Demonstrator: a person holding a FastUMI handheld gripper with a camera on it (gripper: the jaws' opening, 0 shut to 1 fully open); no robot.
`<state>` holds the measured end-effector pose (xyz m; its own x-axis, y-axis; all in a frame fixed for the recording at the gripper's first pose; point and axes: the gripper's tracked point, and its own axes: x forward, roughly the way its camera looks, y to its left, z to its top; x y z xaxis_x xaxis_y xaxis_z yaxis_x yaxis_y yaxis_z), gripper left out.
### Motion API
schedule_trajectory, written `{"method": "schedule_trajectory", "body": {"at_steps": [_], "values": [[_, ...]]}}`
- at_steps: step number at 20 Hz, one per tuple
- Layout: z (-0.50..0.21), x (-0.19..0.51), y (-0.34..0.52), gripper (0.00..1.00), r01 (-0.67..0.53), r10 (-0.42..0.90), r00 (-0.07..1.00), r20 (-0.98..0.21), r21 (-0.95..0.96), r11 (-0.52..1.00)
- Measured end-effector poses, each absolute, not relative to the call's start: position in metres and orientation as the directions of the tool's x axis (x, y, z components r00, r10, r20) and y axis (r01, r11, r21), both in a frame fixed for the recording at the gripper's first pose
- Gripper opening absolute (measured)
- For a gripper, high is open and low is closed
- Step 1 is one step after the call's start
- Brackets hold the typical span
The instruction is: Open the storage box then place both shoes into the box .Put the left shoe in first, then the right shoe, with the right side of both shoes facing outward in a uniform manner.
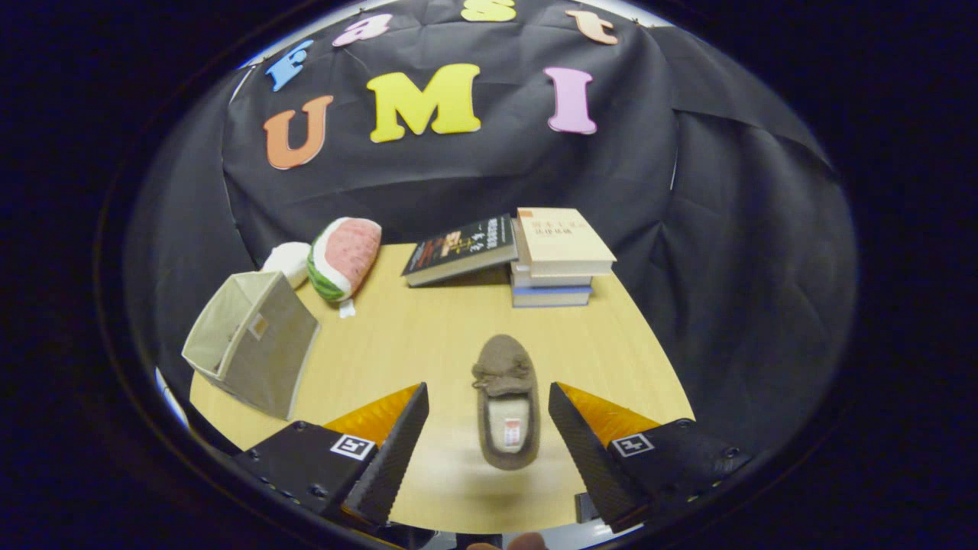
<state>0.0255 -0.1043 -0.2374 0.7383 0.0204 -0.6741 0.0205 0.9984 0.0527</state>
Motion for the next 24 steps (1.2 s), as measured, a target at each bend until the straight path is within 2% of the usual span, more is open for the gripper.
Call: {"method": "schedule_trajectory", "body": {"at_steps": [5,12,17,19,20,21,24], "values": [[-0.313,0.041,-0.133,0.96,-0.019,0.058,0.617,-0.785,0.059,0.998],[-0.365,0.066,-0.143,0.95,-0.001,0.106,0.515,-0.851,0.123,0.992],[-0.376,0.062,-0.133,0.46,-0.005,0.175,0.450,-0.876,0.193,0.981],[-0.377,0.066,-0.136,0.24,0.012,0.155,0.450,-0.879,0.179,0.984],[-0.375,0.065,-0.144,0.24,0.035,0.130,0.458,-0.880,0.164,0.986],[-0.376,0.066,-0.139,0.01,0.048,0.144,0.443,-0.885,0.184,0.982],[-0.373,0.064,-0.141,0.00,0.079,0.152,0.439,-0.886,0.206,0.975]]}}
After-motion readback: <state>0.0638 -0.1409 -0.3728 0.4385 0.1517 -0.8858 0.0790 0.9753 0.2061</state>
